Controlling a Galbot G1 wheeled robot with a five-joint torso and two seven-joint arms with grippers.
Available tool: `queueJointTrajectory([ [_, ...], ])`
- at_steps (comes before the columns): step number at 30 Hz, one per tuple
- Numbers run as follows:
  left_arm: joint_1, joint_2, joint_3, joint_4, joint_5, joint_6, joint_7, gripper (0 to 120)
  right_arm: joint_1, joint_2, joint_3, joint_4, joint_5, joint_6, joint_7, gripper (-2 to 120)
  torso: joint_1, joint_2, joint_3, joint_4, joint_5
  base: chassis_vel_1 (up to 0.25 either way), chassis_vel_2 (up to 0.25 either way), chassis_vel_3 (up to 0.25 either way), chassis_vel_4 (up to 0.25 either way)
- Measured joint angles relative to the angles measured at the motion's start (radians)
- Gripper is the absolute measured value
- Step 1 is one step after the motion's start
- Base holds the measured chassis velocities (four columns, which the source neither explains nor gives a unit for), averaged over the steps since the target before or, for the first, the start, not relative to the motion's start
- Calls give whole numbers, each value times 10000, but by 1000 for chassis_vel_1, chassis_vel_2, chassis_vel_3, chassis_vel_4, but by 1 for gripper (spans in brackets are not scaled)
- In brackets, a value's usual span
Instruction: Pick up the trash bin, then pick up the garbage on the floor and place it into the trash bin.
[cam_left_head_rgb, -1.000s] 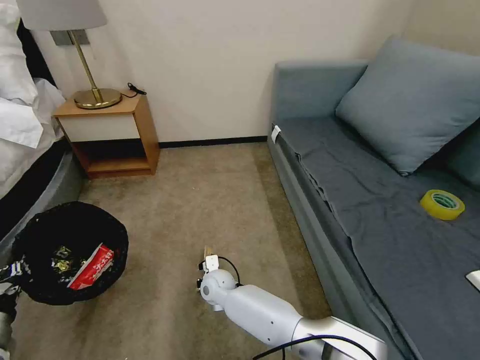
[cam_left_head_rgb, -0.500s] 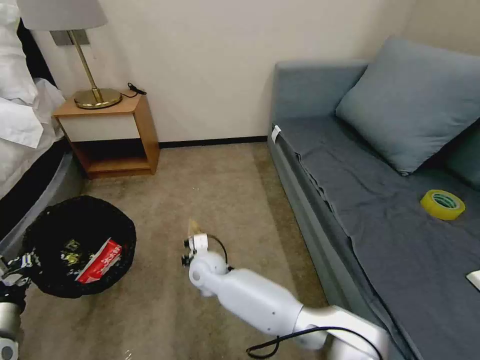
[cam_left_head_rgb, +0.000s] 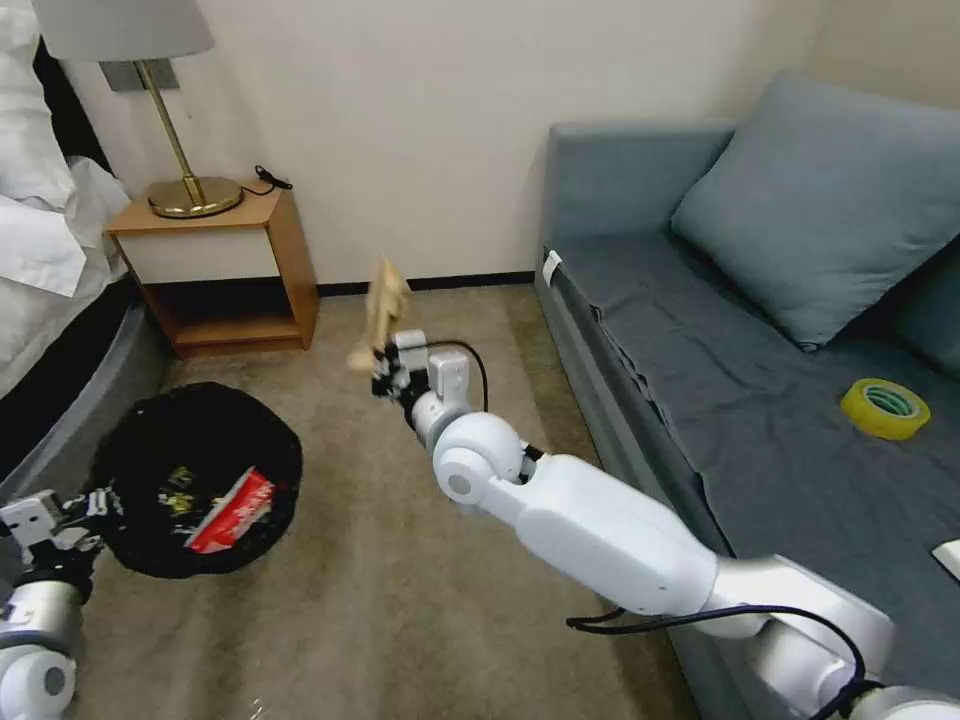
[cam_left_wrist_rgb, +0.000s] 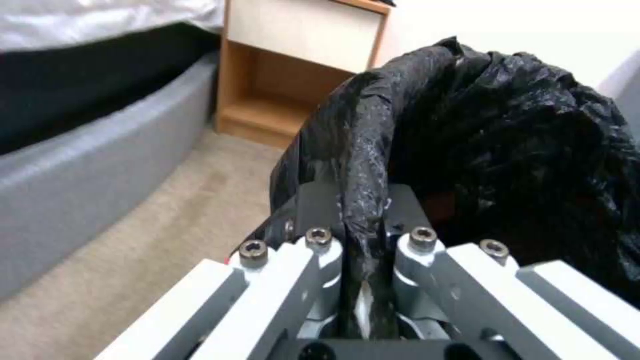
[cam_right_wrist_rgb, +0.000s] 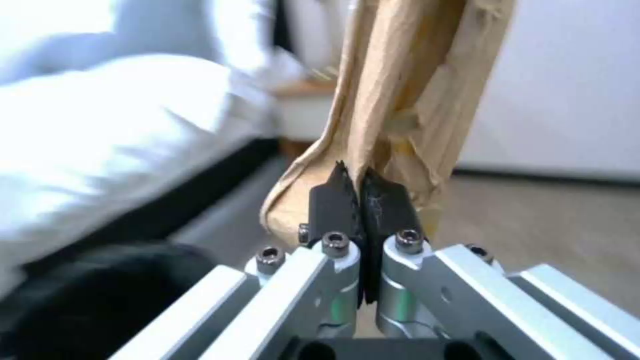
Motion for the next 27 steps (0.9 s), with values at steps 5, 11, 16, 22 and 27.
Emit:
queueJointTrajectory([
  [5,-7,-194,239,-164,-33,92,-59,4,520,-426,-710,811,-228,597,-1237,0,0,0,0,-2,-1,0,0,0,0],
  [11,3,-254,301,-216,-149,145,-85,4,615,-600,-1366,1277,-261,759,-1905,0,0,1,0,-1,-1,0,0,0,0],
  [16,53,-317,363,-297,-231,184,-107,4,469,-659,-2138,1296,-625,849,-2119,0,0,0,0,-1,-1,0,0,0,0],
  [22,182,-454,485,-536,-302,228,-146,4,-261,-717,-3110,1078,-1264,965,-2243,0,-1,0,0,-1,-1,0,0,0,0],
  [27,248,-534,566,-693,-423,288,-163,4,-531,-786,-3399,897,-1552,991,-2297,0,0,0,0,-2,-2,0,0,0,0],
])
